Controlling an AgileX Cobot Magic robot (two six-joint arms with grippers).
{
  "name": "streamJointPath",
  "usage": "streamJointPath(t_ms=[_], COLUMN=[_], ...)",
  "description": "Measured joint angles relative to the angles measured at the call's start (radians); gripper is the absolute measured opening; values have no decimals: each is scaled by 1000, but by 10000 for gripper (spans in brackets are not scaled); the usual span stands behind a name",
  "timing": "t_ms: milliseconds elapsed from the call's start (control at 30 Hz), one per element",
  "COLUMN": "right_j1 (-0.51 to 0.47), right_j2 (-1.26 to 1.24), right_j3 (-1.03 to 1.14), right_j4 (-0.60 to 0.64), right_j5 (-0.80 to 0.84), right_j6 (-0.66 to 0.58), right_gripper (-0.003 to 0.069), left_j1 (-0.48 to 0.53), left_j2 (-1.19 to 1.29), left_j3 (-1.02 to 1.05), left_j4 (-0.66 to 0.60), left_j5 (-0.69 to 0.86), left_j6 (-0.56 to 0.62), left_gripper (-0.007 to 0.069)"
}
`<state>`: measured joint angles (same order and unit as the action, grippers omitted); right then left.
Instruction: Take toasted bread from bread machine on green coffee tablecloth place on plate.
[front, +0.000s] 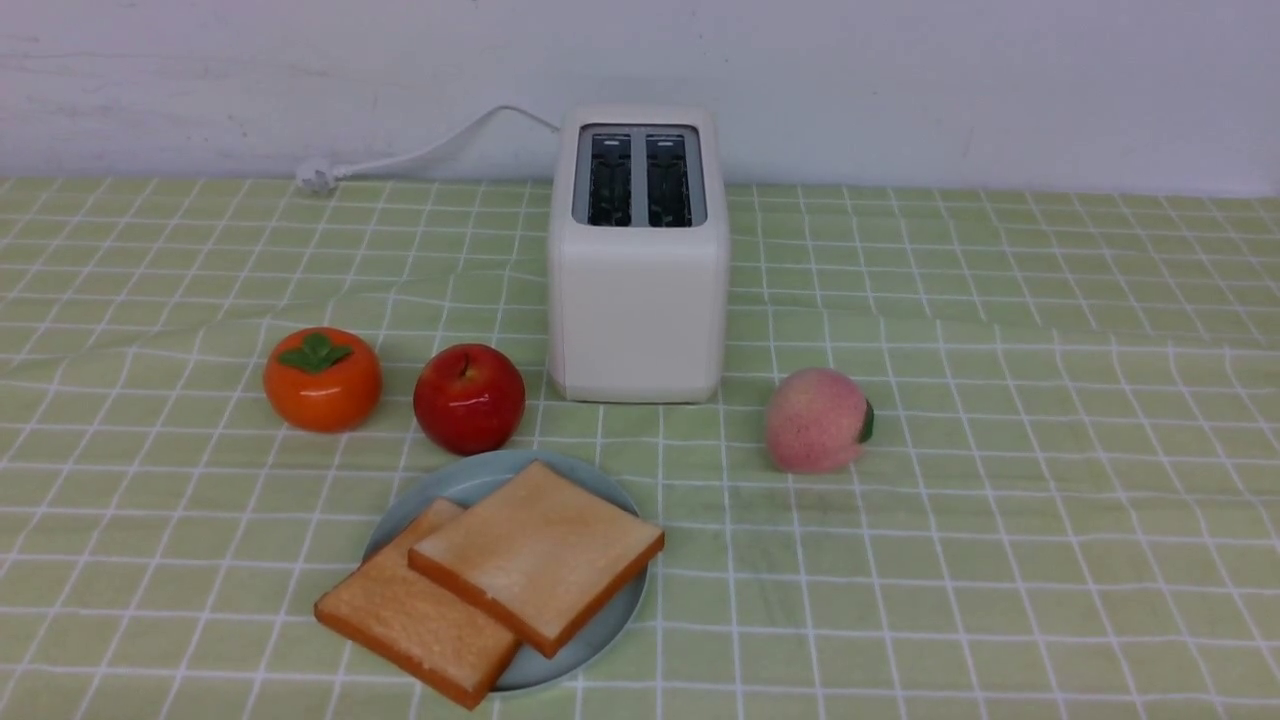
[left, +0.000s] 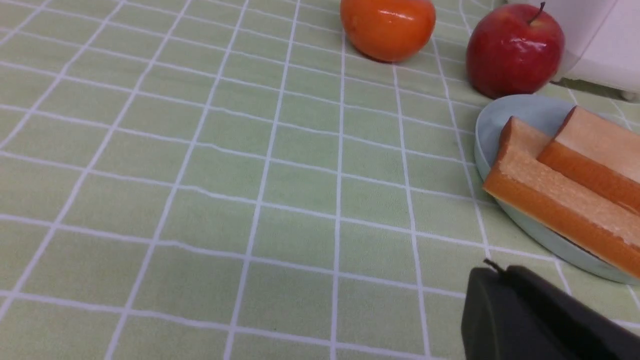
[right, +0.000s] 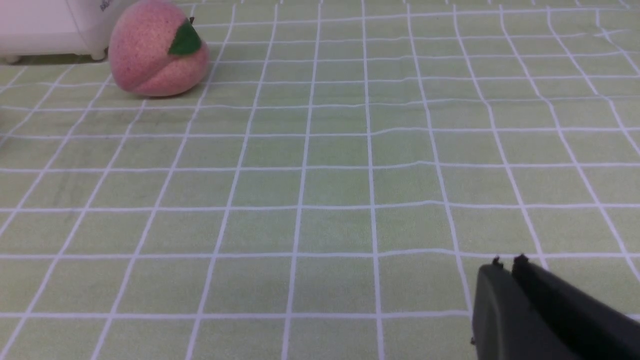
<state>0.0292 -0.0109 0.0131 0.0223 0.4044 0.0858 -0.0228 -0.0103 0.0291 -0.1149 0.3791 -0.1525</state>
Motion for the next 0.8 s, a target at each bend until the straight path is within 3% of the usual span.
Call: streamJointPath(t_ms=[800], right_j1=[0], right_j2=[0], right_j3=[0], right_j4=[0], right_j5=[-1], right_j6=[1], right_gripper=[55], left_j1=[2], left_j2=[0], left_j3=[0], left_j4=[0], left_j5=[1], left_j6=[-7], left_gripper=[-13])
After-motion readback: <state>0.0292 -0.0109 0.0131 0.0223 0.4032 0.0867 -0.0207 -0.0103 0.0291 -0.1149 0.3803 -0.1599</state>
